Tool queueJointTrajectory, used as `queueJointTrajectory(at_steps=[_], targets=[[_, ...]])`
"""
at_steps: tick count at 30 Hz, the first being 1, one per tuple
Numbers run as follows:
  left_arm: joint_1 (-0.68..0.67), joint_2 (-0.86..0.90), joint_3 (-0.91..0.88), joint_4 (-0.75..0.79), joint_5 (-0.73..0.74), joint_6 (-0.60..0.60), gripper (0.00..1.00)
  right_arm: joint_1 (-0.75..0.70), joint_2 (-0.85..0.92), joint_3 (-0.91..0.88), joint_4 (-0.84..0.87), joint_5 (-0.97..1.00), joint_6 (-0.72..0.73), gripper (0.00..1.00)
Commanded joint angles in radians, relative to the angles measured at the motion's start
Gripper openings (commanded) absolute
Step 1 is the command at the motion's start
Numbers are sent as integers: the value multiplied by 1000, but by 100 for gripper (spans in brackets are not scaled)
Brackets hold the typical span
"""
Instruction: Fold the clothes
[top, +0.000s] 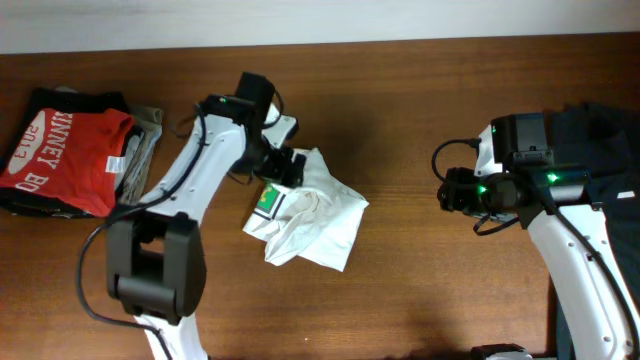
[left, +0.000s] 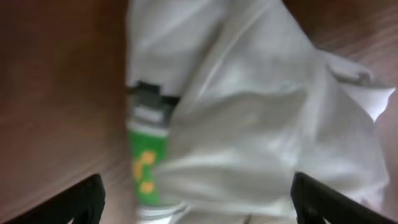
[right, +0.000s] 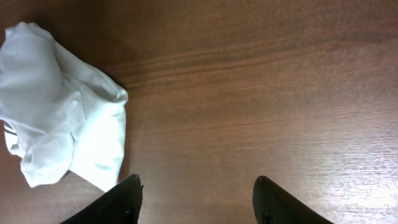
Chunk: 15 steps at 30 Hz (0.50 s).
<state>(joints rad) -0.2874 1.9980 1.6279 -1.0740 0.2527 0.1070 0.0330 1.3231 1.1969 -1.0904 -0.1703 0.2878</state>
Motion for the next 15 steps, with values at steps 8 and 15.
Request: queueJointTrajectory(at_steps=[8, 15], targets=[[-132, 40, 36, 18, 463, 46, 1, -7, -13, 15, 2, -5, -3, 61], [-305, 40, 79, -14, 246, 37, 55, -7, -13, 15, 2, -6, -3, 62]])
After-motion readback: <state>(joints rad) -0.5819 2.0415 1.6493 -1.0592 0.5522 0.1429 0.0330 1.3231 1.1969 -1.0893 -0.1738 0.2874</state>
